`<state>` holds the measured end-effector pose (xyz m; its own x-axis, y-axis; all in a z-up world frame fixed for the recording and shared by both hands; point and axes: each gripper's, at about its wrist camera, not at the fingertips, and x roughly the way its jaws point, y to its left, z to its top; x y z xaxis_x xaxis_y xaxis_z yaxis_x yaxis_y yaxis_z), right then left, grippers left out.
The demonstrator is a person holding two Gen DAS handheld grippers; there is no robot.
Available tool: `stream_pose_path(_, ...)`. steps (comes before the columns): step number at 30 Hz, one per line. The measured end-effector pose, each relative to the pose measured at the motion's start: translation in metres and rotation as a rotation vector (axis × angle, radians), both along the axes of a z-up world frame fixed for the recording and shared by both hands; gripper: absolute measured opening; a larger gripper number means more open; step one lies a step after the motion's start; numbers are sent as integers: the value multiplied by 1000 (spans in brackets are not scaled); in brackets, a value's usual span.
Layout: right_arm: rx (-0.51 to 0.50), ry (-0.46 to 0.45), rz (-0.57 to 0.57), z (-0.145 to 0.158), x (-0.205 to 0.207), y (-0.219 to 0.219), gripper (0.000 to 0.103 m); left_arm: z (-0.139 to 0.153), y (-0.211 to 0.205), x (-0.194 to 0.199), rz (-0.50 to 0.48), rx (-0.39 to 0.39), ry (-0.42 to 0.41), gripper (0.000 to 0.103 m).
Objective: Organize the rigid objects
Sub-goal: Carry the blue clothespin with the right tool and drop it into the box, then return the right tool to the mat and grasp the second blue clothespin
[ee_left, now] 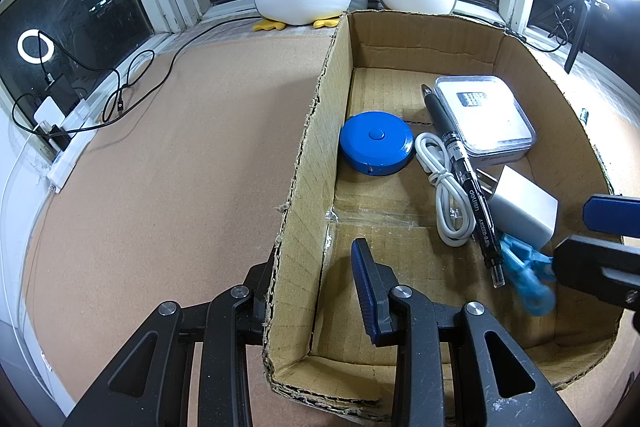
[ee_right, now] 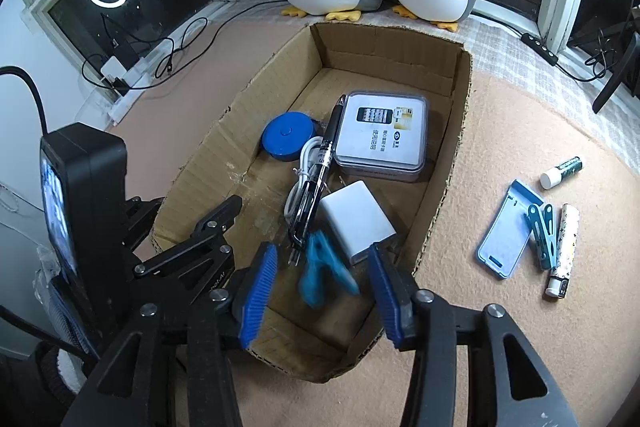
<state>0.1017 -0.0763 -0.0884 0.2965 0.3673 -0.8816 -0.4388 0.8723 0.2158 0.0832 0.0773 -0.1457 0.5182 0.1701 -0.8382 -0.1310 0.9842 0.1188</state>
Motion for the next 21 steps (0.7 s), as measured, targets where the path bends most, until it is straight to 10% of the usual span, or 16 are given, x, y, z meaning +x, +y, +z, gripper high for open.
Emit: stream_pose_path(21,78,-42,-161,24,6,-118,44,0,1,0,-1,0,1,34)
